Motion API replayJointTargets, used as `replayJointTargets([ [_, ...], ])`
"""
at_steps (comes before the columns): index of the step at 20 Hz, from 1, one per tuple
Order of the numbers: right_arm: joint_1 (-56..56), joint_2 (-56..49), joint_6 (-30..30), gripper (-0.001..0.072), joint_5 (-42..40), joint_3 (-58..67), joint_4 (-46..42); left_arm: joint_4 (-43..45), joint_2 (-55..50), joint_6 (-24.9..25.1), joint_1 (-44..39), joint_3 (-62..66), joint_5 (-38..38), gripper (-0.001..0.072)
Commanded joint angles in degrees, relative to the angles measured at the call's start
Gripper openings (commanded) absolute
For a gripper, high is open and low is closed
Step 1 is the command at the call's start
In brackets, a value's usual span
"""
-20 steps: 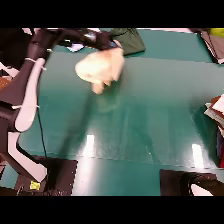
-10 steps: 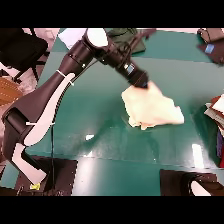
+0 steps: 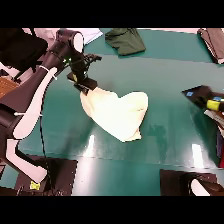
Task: Fold the shirts.
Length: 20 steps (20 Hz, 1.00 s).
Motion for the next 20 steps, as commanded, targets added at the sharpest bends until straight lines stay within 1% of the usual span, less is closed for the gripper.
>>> replayJointTargets([
  [1, 5.7, -9.51, -2.56, 0.0434, -0.76, -0.31, 2.16, -0.26, 0.35, -0.59, 2.05, -6.86, 0.22, 0.0288],
  [2, 8.37, -13.81, -4.31, 0.0507, 0.44, 1.57, 3.98, 0.31, 0.35, -0.66, 2.05, -8.31, 1.07, 0.0485],
  [3, 10.47, -17.75, -5.55, 0.0602, 1.46, 3.39, 5.31, 1.44, 0.35, -0.63, 2.23, -9.01, 1.53, 0.0492],
  [4, 12.41, -21.86, -6.64, 0.0624, 1.7, 5.2, 6.84, 1.55, 0.59, -0.7, 2.95, -9.01, 1.79, 0.0492],
  [6, 13.81, -29.14, -7.5, 0.0627, 1.22, 8.37, 9.25, 1.49, 3.02, -0.76, 5.7, -9.01, 3.74, 0.0492],
  [8, 13.77, -35.39, -8.22, 0.0627, 1.38, 11.45, 11.43, 1.36, 8.0, -0.61, 9.75, -9.03, 5.27, 0.0491],
  [12, 13.77, -44.09, -8.11, 0.0623, 2.73, 17.27, 11.61, -5.11, 17.51, -0.57, 17.57, -9.03, 7.63, 0.0491],
  [13, 13.68, -45.2, -7.8, 0.0619, 2.71, 18.1, 11.32, -5.29, 19.02, -0.55, 18.47, -9.01, 8.15, 0.0491],
  [14, 13.11, -45.86, -6.29, 0.0616, 2.75, 18.64, 10.27, -5.27, 20.11, -0.55, 19.15, -9.03, 8.24, 0.0491],
  [16, 12.81, -45.83, -5.25, 0.0585, 2.23, 18.73, 8.59, -5.79, 20.59, -0.52, 19.98, -9.11, 8.57, 0.0491],
  [19, 13.11, -45.86, -2.47, 0.0573, 1.92, 18.73, 4.15, -12.46, 20.59, 1.75, 19.96, -15.45, 10.97, 0.0491],
  [20, 13.03, -45.81, -2.51, 0.0569, 2.82, 18.75, 3.91, -12.74, 20.61, 2.67, 19.96, -18.64, 11.32, 0.0491],
])
